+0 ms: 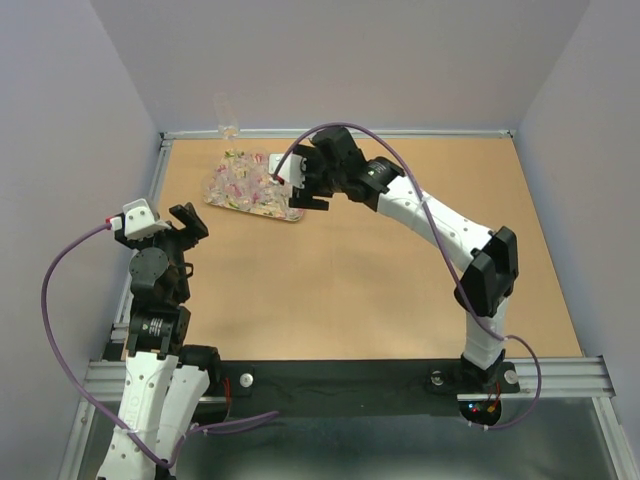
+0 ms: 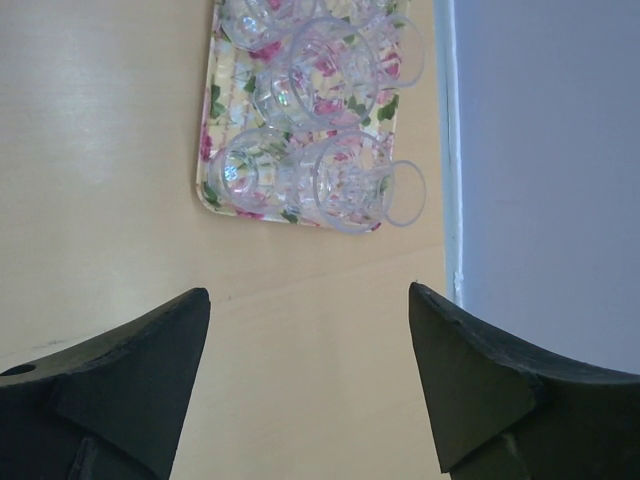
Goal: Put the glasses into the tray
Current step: Place the glass into the tray
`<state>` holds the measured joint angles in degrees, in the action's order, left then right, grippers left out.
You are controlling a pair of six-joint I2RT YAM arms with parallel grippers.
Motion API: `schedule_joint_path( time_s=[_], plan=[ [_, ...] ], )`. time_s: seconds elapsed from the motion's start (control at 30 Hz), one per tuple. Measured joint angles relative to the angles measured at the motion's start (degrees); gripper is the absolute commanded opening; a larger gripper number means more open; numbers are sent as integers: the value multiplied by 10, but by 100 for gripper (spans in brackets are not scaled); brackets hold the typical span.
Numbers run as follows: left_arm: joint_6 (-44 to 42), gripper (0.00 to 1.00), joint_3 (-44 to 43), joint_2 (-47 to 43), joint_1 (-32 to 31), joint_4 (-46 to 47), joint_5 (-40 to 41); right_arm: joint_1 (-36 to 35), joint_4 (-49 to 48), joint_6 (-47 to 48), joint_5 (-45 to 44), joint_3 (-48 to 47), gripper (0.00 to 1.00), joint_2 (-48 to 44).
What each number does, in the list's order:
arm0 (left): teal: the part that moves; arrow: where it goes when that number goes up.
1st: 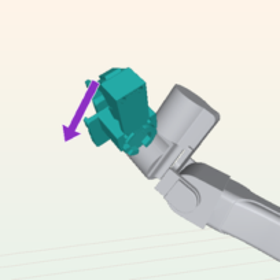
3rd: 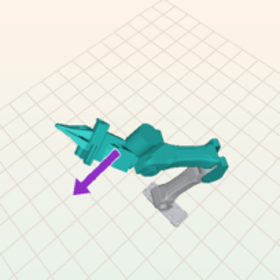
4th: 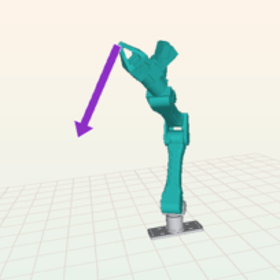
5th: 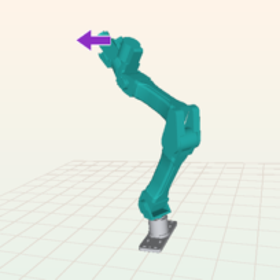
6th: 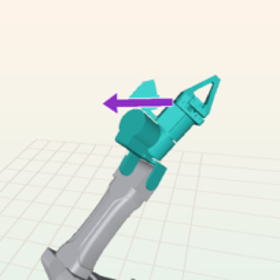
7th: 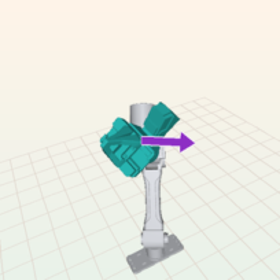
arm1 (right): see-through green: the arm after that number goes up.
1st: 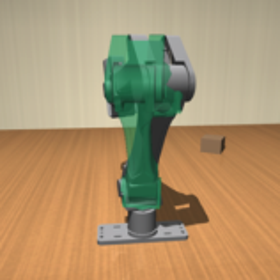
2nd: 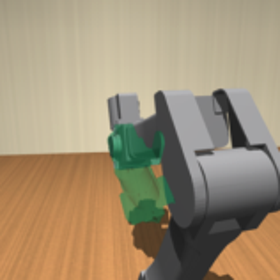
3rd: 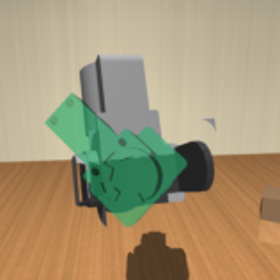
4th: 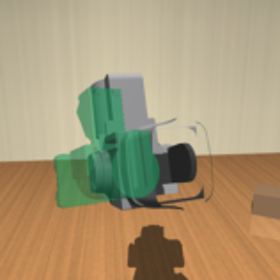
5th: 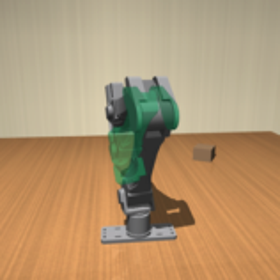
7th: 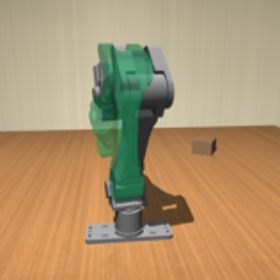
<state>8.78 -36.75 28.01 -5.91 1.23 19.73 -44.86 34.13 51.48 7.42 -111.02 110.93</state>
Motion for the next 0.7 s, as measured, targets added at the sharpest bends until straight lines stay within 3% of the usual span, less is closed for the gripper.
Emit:
schedule_joint_path(
  time_s=[0.03, 0.23, 0.43, 0.7],
  plan=[
    [-1, 89, 0, 0, 0, 0, 0, 2, 0, -6, -5, 9, 92, -8],
    [-4, 89, 0, 1, 0, 0, 0, 28, 0, -40, -15, 61, 100, -54],
    [-6, 89, 4, 4, 0, 0, 0, 109, -24, -108, -10, 139, 100, -133],
    [-9, 89, 4, 10, 0, 2, -2, 227, -122, -243, -11, 331, 100, -296]
  ],
)
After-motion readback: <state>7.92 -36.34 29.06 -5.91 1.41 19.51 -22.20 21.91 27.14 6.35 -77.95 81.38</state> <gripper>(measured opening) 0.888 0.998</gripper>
